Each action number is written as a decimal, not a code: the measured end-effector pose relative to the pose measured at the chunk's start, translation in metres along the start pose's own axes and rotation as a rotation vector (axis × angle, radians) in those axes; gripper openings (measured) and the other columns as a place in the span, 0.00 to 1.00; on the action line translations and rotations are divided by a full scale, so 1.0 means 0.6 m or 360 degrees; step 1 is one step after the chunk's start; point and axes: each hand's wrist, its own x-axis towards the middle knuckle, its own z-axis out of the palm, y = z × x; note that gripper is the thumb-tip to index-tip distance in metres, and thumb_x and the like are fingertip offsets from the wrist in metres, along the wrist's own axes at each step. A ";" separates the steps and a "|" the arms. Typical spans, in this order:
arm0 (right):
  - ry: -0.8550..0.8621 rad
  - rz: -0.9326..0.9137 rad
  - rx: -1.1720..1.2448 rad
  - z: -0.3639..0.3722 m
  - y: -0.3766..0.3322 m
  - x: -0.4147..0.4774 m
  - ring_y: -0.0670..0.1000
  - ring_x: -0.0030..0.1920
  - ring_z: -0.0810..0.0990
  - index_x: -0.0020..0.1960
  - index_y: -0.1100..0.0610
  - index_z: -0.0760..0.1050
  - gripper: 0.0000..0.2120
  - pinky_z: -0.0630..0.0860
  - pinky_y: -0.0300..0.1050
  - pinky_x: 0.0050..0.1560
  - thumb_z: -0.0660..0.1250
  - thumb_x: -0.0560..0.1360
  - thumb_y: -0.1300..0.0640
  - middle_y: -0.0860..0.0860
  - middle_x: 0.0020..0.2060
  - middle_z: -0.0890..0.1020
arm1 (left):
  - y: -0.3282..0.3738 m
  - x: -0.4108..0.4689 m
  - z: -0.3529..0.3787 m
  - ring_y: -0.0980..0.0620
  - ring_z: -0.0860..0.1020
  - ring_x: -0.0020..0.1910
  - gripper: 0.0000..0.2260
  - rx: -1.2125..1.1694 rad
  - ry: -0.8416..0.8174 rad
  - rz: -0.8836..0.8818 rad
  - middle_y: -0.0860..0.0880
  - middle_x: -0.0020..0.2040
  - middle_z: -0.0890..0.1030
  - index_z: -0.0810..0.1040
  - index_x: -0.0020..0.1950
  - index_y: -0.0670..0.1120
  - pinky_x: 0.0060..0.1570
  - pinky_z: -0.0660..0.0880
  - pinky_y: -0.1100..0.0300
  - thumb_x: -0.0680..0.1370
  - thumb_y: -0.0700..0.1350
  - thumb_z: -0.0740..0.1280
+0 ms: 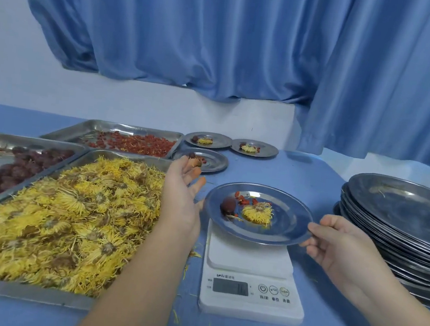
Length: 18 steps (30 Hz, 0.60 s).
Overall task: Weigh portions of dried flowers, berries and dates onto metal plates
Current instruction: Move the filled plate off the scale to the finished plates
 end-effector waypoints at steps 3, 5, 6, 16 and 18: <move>0.0025 -0.0035 0.0000 0.009 -0.005 0.018 0.47 0.24 0.77 0.40 0.56 0.65 0.13 0.75 0.36 0.25 0.61 0.77 0.71 0.52 0.24 0.77 | 0.002 0.003 -0.004 0.51 0.76 0.62 0.17 -0.0142 0.0047 0.0017 0.50 0.60 0.80 0.78 0.63 0.48 0.57 0.69 0.50 0.80 0.54 0.59; 0.0083 -0.0044 0.0008 0.015 -0.005 0.037 0.47 0.25 0.78 0.39 0.57 0.64 0.13 0.75 0.36 0.26 0.60 0.77 0.70 0.52 0.24 0.78 | 0.004 0.005 -0.008 0.51 0.76 0.62 0.17 -0.0209 0.0039 0.0001 0.50 0.60 0.80 0.78 0.62 0.48 0.57 0.68 0.50 0.80 0.54 0.59; 0.0123 -0.0038 0.0012 0.017 -0.004 0.049 0.47 0.25 0.78 0.38 0.57 0.64 0.13 0.75 0.36 0.26 0.60 0.77 0.70 0.53 0.25 0.78 | 0.005 0.006 -0.009 0.50 0.76 0.62 0.17 -0.0246 0.0021 -0.0014 0.49 0.60 0.80 0.78 0.61 0.48 0.58 0.68 0.50 0.80 0.55 0.58; 0.0569 0.0088 -0.0163 0.038 0.026 0.214 0.54 0.33 0.80 0.45 0.59 0.69 0.07 0.76 0.42 0.35 0.60 0.78 0.69 0.57 0.38 0.76 | -0.007 0.004 -0.004 0.43 0.79 0.59 0.18 -0.0685 -0.0115 -0.0150 0.45 0.60 0.80 0.78 0.61 0.48 0.58 0.73 0.47 0.80 0.57 0.57; 0.0624 0.0097 -0.0172 0.045 0.029 0.245 0.55 0.32 0.79 0.43 0.59 0.68 0.09 0.76 0.42 0.33 0.59 0.77 0.70 0.57 0.37 0.76 | -0.011 0.003 -0.001 0.42 0.80 0.58 0.19 -0.0730 -0.0142 -0.0198 0.45 0.60 0.80 0.78 0.62 0.49 0.56 0.74 0.47 0.80 0.58 0.57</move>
